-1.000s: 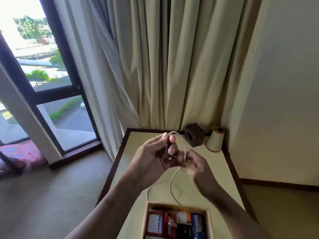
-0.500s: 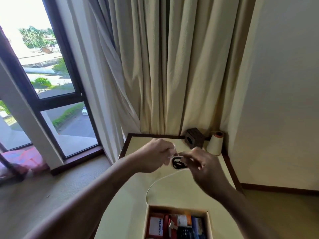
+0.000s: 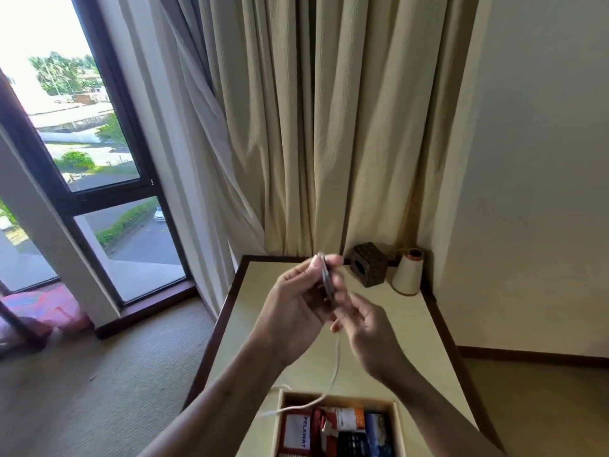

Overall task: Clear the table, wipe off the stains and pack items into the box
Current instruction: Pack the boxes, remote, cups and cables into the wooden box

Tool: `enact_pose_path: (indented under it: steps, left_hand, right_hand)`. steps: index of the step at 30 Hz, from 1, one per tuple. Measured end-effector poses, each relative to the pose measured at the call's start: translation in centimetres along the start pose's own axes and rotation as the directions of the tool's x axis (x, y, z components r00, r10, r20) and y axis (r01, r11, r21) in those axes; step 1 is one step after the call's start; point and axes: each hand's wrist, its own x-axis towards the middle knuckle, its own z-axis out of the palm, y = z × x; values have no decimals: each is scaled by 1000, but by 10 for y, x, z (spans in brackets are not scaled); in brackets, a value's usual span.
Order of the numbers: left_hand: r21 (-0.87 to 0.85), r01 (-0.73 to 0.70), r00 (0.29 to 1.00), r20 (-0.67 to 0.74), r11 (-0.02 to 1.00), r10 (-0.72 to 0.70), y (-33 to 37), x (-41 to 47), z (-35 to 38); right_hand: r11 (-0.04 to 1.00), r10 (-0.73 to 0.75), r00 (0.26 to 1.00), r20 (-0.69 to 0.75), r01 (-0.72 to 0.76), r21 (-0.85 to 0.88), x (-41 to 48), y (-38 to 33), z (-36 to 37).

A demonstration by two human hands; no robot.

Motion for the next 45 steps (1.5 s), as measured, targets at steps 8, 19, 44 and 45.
enact_pose_path:
  steps: [8, 19, 44, 45]
  left_hand:
    - [814, -88, 960, -85, 575, 268, 24, 29, 1]
    - [376, 16, 998, 56, 927, -40, 35, 15, 41]
    - [168, 198, 946, 226, 966, -233, 24, -1, -4]
    - [73, 146, 963, 219, 987, -158, 19, -1, 0]
  right_hand:
    - [950, 228, 966, 118, -248, 191, -7, -3, 10]
    - [994, -32, 999, -19, 34, 106, 46, -19, 21]
    - [946, -323, 944, -69, 323, -2, 28, -46, -38]
    - [964, -261, 964, -51, 263, 45, 23, -41, -32]
